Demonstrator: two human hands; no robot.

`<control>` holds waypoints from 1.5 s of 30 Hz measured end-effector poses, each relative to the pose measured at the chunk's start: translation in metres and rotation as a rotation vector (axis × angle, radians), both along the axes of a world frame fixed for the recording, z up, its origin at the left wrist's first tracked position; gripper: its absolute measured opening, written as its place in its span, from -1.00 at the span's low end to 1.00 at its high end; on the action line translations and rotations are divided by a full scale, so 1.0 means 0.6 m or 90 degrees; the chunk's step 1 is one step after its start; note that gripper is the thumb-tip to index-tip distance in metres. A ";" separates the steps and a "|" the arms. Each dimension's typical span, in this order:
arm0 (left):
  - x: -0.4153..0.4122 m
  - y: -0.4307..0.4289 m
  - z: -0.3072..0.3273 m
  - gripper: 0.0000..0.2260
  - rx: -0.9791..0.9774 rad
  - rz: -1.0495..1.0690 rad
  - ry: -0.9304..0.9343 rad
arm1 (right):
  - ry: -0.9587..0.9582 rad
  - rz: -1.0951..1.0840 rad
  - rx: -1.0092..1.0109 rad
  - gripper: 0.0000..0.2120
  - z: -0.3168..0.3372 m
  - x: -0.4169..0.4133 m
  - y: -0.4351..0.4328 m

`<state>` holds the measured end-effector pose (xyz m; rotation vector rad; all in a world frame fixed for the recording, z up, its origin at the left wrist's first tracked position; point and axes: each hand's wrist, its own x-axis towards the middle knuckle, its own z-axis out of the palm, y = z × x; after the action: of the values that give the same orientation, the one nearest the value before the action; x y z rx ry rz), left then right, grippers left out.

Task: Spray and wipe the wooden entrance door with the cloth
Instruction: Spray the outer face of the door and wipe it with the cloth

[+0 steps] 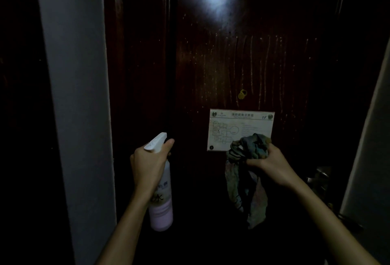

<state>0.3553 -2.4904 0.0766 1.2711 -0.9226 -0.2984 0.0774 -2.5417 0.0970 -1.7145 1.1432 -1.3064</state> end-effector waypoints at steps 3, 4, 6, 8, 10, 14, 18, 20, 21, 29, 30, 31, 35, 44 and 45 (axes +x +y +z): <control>0.000 0.005 0.002 -0.63 0.010 0.030 -0.005 | 0.006 0.002 0.002 -0.58 0.000 0.001 0.003; 0.000 0.005 0.001 -0.61 0.007 0.039 0.005 | 0.008 0.002 0.004 -0.58 -0.001 0.001 0.004; 0.000 0.007 0.001 -0.62 -0.004 0.042 0.021 | 0.014 0.002 0.006 -0.58 -0.002 0.002 0.006; -0.002 0.007 0.002 -0.68 -0.016 0.027 0.032 | 0.020 0.003 0.004 -0.58 -0.002 0.001 0.009; -0.002 0.005 0.001 -0.69 -0.020 0.006 0.028 | 0.025 0.006 0.001 -0.59 0.000 0.000 0.013; -0.005 0.008 0.000 -0.73 -0.008 0.025 0.025 | 0.023 0.008 -0.001 -0.59 0.002 0.001 0.018; 0.001 0.005 0.011 -0.78 -0.020 0.011 0.047 | 0.012 0.008 0.004 -0.59 0.003 -0.003 0.016; 0.004 0.003 0.022 -0.85 -0.033 -0.031 0.054 | 0.009 0.005 0.000 -0.58 0.007 -0.004 0.012; 0.003 0.002 0.028 -0.83 -0.034 -0.045 0.050 | 0.008 0.005 -0.002 -0.58 0.010 -0.004 0.009; 0.001 0.002 0.056 -0.79 -0.044 0.010 0.020 | -0.017 0.000 -0.015 -0.57 0.046 0.000 -0.002; 0.003 0.000 0.057 -0.83 -0.048 0.001 0.022 | -0.015 -0.001 -0.018 -0.57 0.048 0.000 -0.003; 0.004 -0.002 0.059 -0.86 -0.051 -0.012 0.020 | -0.013 -0.004 -0.019 -0.57 0.049 0.000 -0.005; 0.006 -0.006 0.065 -0.75 -0.028 -0.016 -0.007 | -0.012 -0.008 -0.016 -0.57 0.051 -0.001 -0.011; 0.002 0.000 0.078 -0.69 -0.002 0.044 -0.058 | 0.003 -0.011 -0.025 -0.58 0.055 -0.008 -0.008; 0.002 0.002 0.079 -0.69 -0.002 0.050 -0.063 | 0.001 -0.011 -0.024 -0.58 0.055 -0.007 -0.008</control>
<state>0.3565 -2.4890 0.1241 1.3246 -0.9544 -0.1733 0.0730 -2.5464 0.1298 -1.7370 1.1431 -1.3448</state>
